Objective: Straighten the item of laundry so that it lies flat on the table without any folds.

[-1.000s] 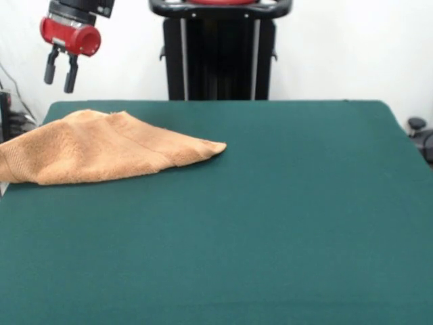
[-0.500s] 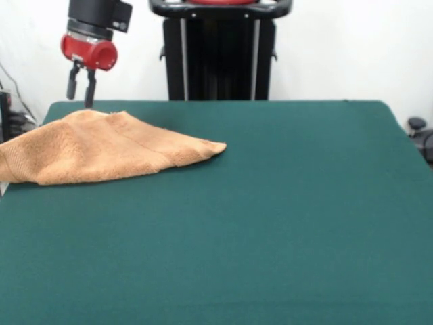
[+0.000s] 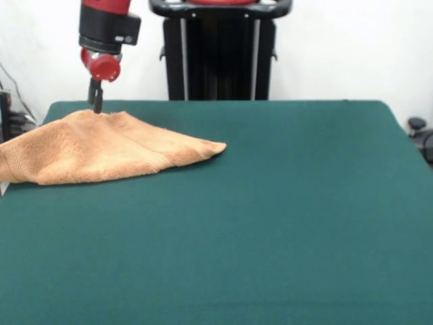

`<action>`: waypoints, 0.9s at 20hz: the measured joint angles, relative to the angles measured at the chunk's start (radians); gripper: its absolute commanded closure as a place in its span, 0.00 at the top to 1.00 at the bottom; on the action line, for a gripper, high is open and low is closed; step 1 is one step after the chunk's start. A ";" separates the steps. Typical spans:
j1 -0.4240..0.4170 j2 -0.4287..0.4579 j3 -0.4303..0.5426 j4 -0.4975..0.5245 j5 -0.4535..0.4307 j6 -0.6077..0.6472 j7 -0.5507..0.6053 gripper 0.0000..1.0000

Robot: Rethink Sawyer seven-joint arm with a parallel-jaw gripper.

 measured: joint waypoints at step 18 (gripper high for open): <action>-0.305 -0.131 0.333 0.193 0.114 0.106 0.000 1.00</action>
